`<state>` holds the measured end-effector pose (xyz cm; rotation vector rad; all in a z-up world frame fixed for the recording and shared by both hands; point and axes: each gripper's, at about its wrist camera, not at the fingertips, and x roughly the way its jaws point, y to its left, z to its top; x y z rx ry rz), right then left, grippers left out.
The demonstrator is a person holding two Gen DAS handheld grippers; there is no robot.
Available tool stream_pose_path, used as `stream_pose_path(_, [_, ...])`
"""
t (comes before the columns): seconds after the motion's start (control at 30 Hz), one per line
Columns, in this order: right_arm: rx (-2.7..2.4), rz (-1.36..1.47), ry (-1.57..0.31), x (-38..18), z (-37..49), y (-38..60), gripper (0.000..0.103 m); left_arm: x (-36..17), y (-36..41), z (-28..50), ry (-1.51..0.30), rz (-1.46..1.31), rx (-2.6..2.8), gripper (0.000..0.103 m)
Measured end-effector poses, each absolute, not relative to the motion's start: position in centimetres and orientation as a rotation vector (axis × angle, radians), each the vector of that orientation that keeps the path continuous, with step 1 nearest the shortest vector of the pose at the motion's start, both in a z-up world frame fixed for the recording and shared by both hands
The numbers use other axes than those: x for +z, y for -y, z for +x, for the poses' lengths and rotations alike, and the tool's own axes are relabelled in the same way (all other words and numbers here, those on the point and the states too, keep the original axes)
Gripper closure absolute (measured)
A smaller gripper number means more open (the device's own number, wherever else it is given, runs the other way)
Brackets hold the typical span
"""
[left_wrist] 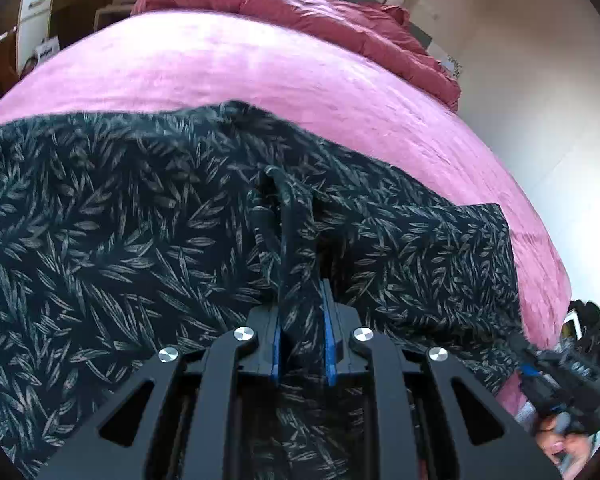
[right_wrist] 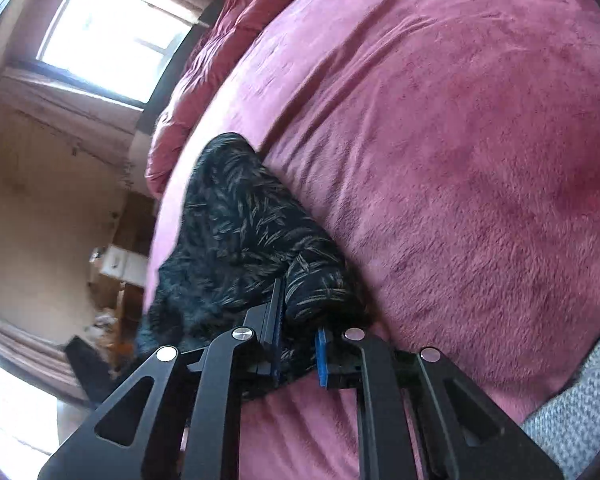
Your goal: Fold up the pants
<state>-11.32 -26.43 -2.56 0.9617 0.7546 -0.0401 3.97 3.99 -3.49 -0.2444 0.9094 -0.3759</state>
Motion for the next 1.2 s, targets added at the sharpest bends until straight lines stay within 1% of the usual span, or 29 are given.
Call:
stream_pose_path(0.03, [-0.021,0.951,-0.757,-2.0,-11.5,26.3,0.080,-3.4,-4.1,3.9,-0.907,-0.245,-0.377,0.088])
stream_pose_path(0.07, [-0.012,0.933,-0.757,-1.4,-11.6,26.0,0.077,-3.2,-4.3,3.8,-0.908,-0.254,-0.381,0.088])
stream_pose_path(0.1, [0.000,0.886,-0.759,-0.5,-12.1,25.6,0.076,-2.9,-4.4,3.4,-0.909,-0.278,-0.390,0.088])
stream_pose_path(0.27, [0.085,0.574,-0.739,4.1,-12.8,22.6,0.076,-2.9,-5.2,3.9,-0.913,-0.301,-0.413,0.086])
stream_pose_path(0.37, [0.102,0.420,-0.724,6.1,-10.8,21.1,0.076,-3.1,-5.2,4.1,-0.908,-0.309,-0.407,0.086])
stream_pose_path(0.43, [0.093,0.323,-0.708,6.9,-8.1,20.6,0.076,-2.6,-5.2,4.5,-0.884,-0.302,-0.400,0.087])
stream_pose_path(0.53, [0.092,0.196,-0.737,6.3,-3.8,20.4,0.076,-1.2,-5.1,4.6,-0.829,-0.279,-0.385,0.088])
stream_pose_path(0.67, [0.057,0.048,-0.826,3.0,0.7,19.8,0.076,-0.9,-5.0,5.9,-0.826,-0.240,-0.357,0.087])
stream_pose_path(0.77, [0.033,0.037,-0.856,0.7,1.4,20.2,0.076,-2.8,-5.2,6.9,-0.895,-0.263,-0.344,0.087])
stream_pose_path(0.87, [0.014,-0.059,-0.833,0.2,0.7,19.3,0.076,-3.6,-5.6,6.2,-0.865,-0.262,-0.337,0.084])
stream_pose_path(0.93, [0.010,-0.061,-0.831,0.2,0.5,19.3,0.076,-3.5,-5.5,5.8,-0.855,-0.233,-0.326,0.083])
stream_pose_path(1.0, [0.003,-0.022,-0.822,0.7,-0.4,19.8,0.076,-2.9,-5.7,5.0,-0.847,-0.222,-0.295,0.077])
stream_pose_path(1.03, [-0.010,-0.031,-0.802,1.1,-1.2,19.6,0.074,-2.5,-6.0,4.5,-0.832,-0.225,-0.277,0.076])
stream_pose_path(1.07, [-0.016,-0.057,-0.784,1.3,-2.0,19.4,0.070,-2.3,-6.4,3.9,-0.820,-0.232,-0.268,0.067])
stream_pose_path(1.1, [-0.019,-0.089,-0.767,1.6,-2.9,18.9,0.061,-2.2,-6.7,3.2,-0.811,-0.232,-0.265,0.058])
stream_pose_path(1.13, [-0.016,-0.115,-0.759,1.7,-4.0,18.4,0.056,-2.3,-6.8,2.7,-0.812,-0.213,-0.256,0.056])
stream_pose_path(1.2, [-0.002,-0.103,-0.777,1.4,-5.2,17.9,0.056,-2.8,-6.7,1.6,-0.820,-0.141,-0.229,0.056])
